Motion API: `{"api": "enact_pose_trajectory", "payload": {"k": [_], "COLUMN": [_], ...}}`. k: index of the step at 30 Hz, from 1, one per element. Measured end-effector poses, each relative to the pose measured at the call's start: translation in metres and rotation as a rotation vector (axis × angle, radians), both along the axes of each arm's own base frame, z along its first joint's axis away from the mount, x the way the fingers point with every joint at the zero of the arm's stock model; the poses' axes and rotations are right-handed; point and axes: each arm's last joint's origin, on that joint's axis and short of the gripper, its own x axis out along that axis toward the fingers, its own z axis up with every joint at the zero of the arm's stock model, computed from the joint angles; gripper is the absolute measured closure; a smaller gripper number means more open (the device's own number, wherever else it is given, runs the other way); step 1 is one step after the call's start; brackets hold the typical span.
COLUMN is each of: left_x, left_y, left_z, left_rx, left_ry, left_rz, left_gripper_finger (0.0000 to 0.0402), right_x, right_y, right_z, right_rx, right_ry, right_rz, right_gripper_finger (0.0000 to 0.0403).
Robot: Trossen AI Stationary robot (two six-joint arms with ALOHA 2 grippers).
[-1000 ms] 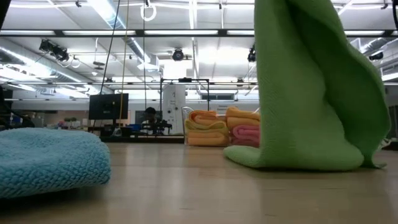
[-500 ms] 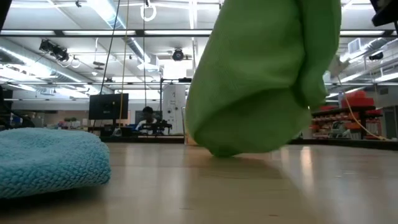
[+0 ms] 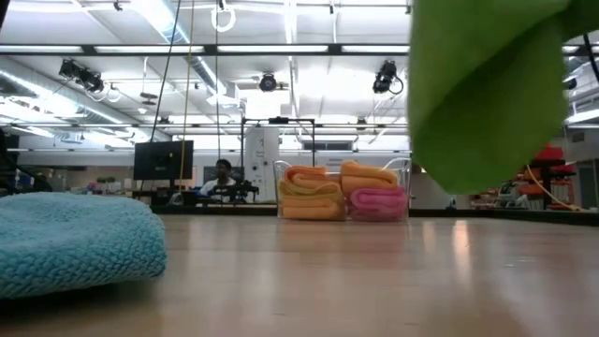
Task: Fold microfiber towels
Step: Fold the green microfiber cloth
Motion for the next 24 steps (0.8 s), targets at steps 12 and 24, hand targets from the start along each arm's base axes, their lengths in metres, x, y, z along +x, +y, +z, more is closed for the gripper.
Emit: {"api": "enact_pose_trajectory", "payload": {"k": [12, 24], "left_x": [-0.004, 0.024], "left_y": [-0.022, 0.048], "left_z": [-0.001, -0.076], "left_rx": [-0.205, -0.086], "left_ry": [-0.015, 0.476], "left_rz": [-0.321, 0.118], "left_gripper_finger": [0.0381, 0.0386], "right_x": [-0.011, -0.006], "right_y": [0.017, 0.004], "right_z": [0.056, 0.031], "right_rx": [0.017, -0.016], "right_ry": [-0.047, 0.006], "right_rz": [0.101, 0.012], "right_gripper_finger": [0.0213, 0.0213]}}
